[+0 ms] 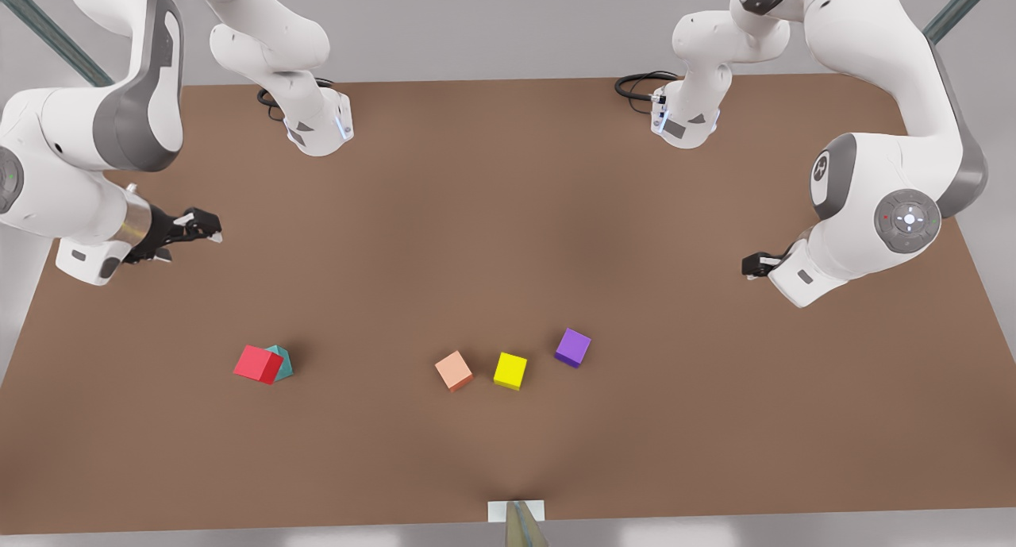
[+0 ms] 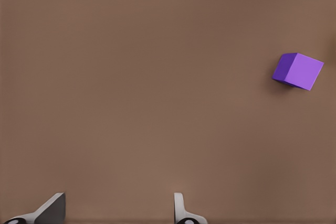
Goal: Pick up red wooden cube and pass to hand red wooden cube and place in blue wooden cube
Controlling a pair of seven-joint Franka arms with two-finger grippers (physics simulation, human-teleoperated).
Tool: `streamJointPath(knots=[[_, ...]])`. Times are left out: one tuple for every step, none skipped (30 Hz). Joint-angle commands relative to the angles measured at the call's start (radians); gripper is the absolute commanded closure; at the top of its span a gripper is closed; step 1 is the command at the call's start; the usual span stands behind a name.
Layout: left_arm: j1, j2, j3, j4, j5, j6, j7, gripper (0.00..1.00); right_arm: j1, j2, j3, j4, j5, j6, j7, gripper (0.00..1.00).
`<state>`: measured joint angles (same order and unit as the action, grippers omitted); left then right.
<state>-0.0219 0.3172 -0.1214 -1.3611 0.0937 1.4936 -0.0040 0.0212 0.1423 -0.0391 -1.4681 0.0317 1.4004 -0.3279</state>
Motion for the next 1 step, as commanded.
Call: streamJointPath(knots=[[0.000,-0.001,0.000,0.000,0.000,-0.001,0.003,0.00,0.002,-0.001,-0.002,-0.001,-0.003,0.006,0.452,0.00]])
